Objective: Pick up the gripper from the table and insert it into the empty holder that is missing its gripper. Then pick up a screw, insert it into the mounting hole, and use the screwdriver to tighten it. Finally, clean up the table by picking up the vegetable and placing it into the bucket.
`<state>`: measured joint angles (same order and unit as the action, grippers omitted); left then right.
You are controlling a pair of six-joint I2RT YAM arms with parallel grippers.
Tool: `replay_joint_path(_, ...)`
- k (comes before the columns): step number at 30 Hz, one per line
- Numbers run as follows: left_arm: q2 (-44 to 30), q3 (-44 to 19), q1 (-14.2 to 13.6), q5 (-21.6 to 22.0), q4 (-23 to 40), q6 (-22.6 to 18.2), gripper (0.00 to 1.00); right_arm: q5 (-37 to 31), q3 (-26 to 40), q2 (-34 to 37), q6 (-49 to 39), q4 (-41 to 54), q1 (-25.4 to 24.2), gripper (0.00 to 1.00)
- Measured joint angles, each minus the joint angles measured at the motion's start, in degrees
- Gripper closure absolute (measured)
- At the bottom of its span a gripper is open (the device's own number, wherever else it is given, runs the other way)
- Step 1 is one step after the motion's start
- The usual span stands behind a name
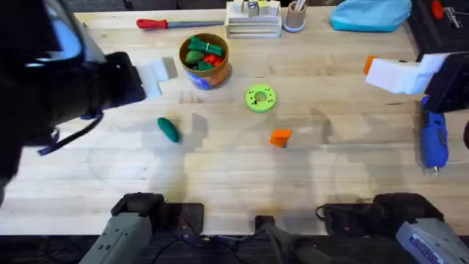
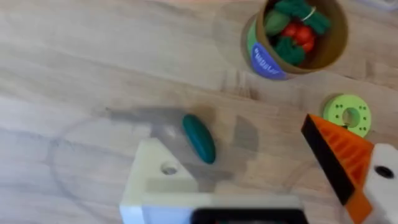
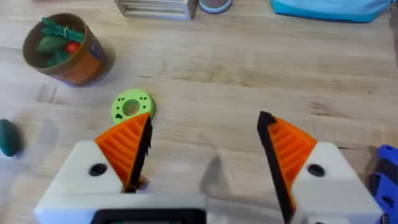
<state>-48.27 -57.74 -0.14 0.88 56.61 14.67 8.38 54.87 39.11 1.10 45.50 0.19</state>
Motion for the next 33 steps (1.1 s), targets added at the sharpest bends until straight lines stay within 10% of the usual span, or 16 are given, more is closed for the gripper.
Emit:
replay_joint_path(11,-24.05,4.44,0.00,1.10,2.97,19.79,0.008,0.09,0.04,0.00,-0.01,0.02,0.00,0.010)
replay_joint_path(27,-35.57,6.93,0.00,1.07,-0.89,24.42,0.141,0.07,0.04,0.00,-1.16,0.02,0.00,0.010)
replay_joint_path(33,-35.10,6.74,0.00,0.86,1.45,24.77,0.922,0.06,0.04,0.00,-1.79,0.02,0.00,0.010)
